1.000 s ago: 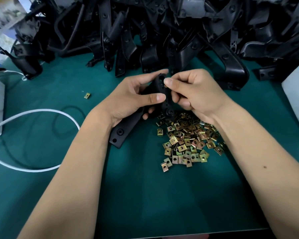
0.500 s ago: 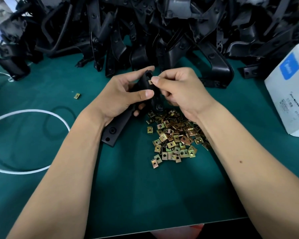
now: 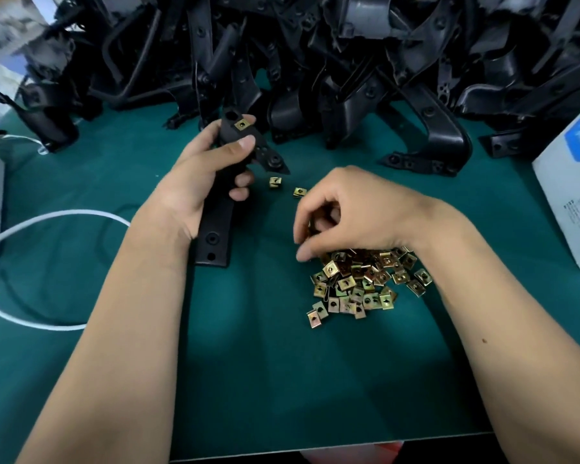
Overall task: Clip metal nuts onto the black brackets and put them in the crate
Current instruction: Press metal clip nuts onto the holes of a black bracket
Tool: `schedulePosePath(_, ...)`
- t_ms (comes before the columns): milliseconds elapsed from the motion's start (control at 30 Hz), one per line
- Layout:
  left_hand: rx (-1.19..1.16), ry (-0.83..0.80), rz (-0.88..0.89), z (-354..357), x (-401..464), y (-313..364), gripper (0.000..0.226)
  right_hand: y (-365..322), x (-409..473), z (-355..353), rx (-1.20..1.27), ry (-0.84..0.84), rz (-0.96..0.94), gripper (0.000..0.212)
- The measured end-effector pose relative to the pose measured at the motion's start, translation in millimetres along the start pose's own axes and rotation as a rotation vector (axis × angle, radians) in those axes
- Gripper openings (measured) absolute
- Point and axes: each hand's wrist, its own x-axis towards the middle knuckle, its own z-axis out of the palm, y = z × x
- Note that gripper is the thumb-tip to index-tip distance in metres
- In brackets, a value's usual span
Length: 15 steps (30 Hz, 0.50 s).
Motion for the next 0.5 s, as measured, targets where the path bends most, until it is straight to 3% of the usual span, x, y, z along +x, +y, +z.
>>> schedulePosePath(233,-0.025,-0.043,-0.020,2,-2,-2,0.035,-2,2,3,-0.064,-0.027,-0.002,0.016)
schedulePosePath(400,-0.050,-0.057,-0.015,2,-1,-3,0.034,7,5,5,0.118,0.222,0.032,0.009)
schedulePosePath(500,-0.113,-0.058,-0.003,0,-1,-1,0.034,14,5,2,0.221,0.279,0.035,0.004)
